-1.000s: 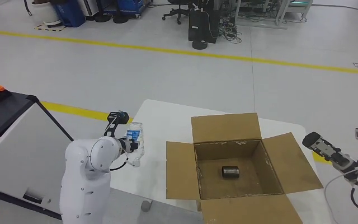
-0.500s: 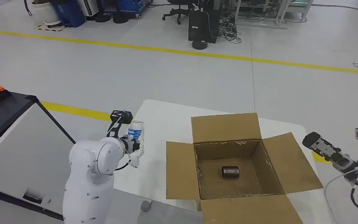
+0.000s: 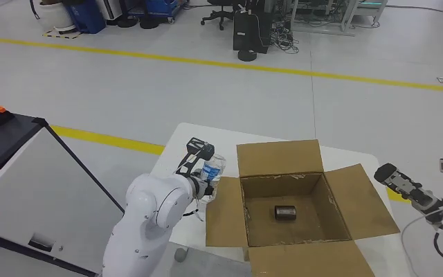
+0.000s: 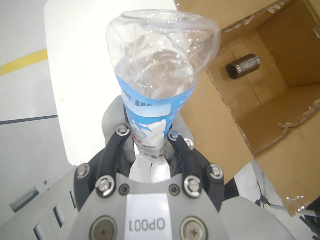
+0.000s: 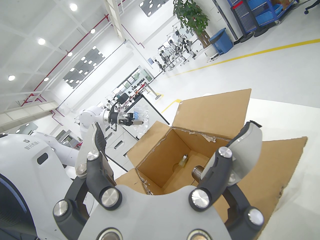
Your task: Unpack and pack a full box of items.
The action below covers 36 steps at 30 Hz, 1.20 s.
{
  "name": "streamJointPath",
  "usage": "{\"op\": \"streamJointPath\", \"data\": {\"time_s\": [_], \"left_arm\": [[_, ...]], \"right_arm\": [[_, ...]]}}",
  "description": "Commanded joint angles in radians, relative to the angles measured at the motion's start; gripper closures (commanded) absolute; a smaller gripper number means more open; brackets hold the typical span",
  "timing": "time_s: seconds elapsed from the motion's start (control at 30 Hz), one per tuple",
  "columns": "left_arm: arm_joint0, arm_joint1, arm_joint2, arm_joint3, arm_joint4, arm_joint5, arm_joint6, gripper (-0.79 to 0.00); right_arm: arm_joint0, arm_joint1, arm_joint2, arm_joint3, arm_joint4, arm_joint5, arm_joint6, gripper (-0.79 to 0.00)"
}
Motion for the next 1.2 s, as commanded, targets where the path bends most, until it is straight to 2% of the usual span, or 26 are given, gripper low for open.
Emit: {"op": "streamJointPath", "data": {"time_s": [0.0,0.1,0.8,0.9,1.1,1.17], "left_arm": [[-0.038,0.008,0.036,0.002,-0.002,0.024,0.0,0.0],[-0.075,0.019,0.069,-0.024,-0.003,0.047,0.0,0.0],[-0.075,0.019,0.069,-0.024,-0.003,0.047,0.0,0.0],[-0.067,0.022,0.079,-0.026,0.026,0.008,0.028,0.0],[-0.129,0.02,0.113,-0.063,0.057,0.003,0.0,0.0],[-0.161,0.016,0.121,-0.066,0.0,0.007,0.0,0.0]], "right_arm": [[0.0,0.0,0.0,0.0,0.0,0.0,0.0,-0.785],[0.0,0.0,0.0,0.0,0.0,0.0,0.0,-0.785],[0.0,0.0,0.0,0.0,0.0,0.0,0.0,-0.785],[0.0,0.0,0.0,0.0,0.0,0.0,0.0,-0.785],[0.0,0.0,0.0,0.0,0.0,0.0,0.0,-0.785],[0.0,0.0,0.0,0.0,0.0,0.0,0.0,-0.785]]}}
